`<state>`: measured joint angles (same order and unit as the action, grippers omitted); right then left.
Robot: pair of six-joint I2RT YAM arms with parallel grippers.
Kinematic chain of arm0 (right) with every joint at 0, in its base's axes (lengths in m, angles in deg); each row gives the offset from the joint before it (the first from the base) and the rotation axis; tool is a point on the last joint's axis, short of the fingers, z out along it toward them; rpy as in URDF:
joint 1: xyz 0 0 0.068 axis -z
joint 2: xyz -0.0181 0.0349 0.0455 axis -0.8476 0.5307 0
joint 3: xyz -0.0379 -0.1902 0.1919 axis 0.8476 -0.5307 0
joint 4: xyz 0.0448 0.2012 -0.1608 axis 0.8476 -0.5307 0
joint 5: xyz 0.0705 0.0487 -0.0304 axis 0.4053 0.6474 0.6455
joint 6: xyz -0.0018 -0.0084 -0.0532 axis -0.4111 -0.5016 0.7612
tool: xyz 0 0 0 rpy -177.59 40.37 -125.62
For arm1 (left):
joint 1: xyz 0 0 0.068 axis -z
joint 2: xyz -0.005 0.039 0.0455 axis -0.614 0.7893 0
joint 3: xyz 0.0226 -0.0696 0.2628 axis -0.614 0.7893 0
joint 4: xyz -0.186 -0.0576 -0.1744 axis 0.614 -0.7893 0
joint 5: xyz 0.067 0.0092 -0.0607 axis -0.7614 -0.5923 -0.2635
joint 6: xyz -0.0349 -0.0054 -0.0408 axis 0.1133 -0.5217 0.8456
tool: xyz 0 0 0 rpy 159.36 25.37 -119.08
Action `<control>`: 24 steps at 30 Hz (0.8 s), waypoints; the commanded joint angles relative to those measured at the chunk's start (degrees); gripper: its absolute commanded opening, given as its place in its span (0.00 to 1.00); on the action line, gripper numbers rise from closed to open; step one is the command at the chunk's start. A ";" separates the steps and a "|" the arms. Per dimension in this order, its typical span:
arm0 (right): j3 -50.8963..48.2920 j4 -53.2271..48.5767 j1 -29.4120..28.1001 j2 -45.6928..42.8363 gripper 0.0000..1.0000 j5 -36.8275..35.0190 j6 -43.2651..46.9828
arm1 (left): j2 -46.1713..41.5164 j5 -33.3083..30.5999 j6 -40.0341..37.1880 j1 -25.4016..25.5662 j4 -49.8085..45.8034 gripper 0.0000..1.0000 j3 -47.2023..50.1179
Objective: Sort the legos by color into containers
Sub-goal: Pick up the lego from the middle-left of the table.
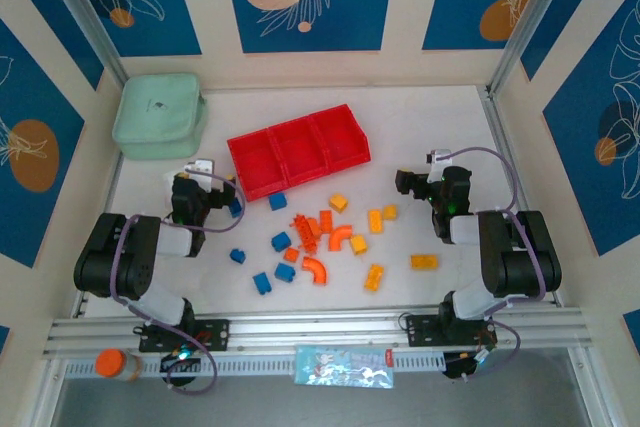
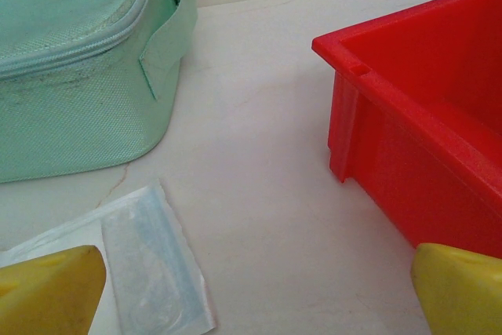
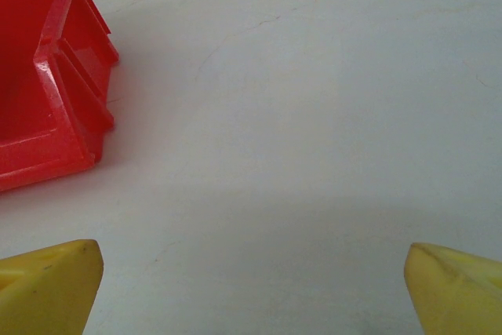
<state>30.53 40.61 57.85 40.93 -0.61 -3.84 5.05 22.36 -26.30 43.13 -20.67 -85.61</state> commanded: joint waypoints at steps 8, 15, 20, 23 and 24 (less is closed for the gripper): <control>0.37 1.65 0.01 -0.36 0.99 0.55 0.95 | 0.08 0.92 -0.55 -0.51 -0.12 0.99 -1.03; 0.25 1.71 0.10 -0.45 0.99 0.66 0.94 | -0.02 0.63 -0.49 -0.51 0.70 0.99 -0.56; 0.31 0.98 0.10 -1.50 0.99 1.68 1.27 | -1.24 0.09 0.04 -0.43 4.81 0.99 2.16; -0.34 0.04 -0.16 -4.01 0.99 1.91 1.63 | -3.37 -0.51 0.10 -0.42 6.71 0.99 4.12; -0.70 -0.11 -0.17 -4.65 0.99 2.00 1.65 | -4.27 -0.89 0.20 -0.45 6.66 0.99 4.52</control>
<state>30.40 40.12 57.83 39.31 0.09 -3.44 3.52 22.32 -26.28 43.13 -17.65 -82.53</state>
